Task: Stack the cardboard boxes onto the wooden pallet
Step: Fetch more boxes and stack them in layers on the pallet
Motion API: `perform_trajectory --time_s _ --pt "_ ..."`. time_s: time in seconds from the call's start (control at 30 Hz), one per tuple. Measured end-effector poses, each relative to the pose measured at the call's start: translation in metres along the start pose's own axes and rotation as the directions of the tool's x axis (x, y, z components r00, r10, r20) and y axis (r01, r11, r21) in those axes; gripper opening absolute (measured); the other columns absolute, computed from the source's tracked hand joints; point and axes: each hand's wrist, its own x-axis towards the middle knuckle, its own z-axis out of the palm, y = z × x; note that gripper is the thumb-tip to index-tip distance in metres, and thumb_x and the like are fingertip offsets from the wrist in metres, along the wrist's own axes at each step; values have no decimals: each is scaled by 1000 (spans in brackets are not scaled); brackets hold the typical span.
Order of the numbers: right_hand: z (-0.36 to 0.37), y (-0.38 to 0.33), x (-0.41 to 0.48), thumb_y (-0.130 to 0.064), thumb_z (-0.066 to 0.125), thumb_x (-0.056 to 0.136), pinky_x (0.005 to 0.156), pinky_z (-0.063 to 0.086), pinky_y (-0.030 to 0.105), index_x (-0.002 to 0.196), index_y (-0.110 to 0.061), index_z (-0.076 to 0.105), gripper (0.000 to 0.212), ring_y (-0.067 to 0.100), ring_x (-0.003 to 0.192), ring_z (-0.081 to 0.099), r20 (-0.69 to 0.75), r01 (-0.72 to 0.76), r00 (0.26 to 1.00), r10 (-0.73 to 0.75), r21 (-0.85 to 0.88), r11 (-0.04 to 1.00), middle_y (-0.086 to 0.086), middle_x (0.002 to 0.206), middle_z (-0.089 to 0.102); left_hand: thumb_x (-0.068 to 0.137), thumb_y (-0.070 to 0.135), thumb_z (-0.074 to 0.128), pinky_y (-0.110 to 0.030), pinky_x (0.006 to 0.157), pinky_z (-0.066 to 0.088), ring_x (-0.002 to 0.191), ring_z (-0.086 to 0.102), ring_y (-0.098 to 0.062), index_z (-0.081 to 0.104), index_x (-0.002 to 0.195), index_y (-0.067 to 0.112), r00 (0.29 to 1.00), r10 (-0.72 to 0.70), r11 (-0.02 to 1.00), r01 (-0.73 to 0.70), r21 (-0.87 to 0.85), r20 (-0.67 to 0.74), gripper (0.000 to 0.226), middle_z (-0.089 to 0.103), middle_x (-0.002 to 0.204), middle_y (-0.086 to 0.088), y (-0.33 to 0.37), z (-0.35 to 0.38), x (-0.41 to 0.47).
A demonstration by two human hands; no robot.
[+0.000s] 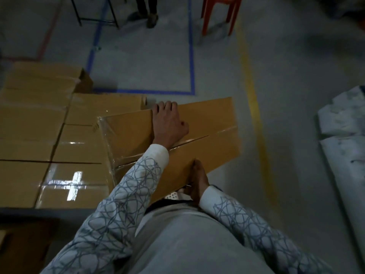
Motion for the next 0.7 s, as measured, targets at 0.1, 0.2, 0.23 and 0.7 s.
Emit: perform_trajectory --time_s 0.1,0.2,0.23,0.7 --pt "28 -50 20 -79 60 84 74 64 56 126 -20 58 72 43 97 72 30 -42 999 43 -21 999 17 123 68 75 49 60 -48 107 30 118 51 -35 58 122 8 999 -35 999 35 -3 4 62 61 121 -13 -16 0 72" --pt "81 -119 58 -75 73 78 66 62 60 140 -26 51 82 46 106 68 84 -54 995 53 1 999 17 133 64 76 48 58 -47 105 30 115 52 -34 60 120 8 995 -101 995 101 -1 27 59 62 119 -12 -44 9 165" --pt "100 -142 67 -69 74 81 64 61 60 143 -27 49 79 46 108 67 89 -44 995 45 -13 999 16 134 63 77 49 58 -46 105 30 116 52 -34 59 121 8 992 -124 992 124 9 30 60 62 121 -13 -54 14 194" --pt "361 -440 208 -85 82 47 86 62 55 134 -22 60 110 29 110 68 305 195 952 9 -632 750 2 123 70 78 51 65 -50 109 28 124 50 -38 57 127 5 584 -795 605 784 -143 -160 67 61 129 -19 -226 -11 456"
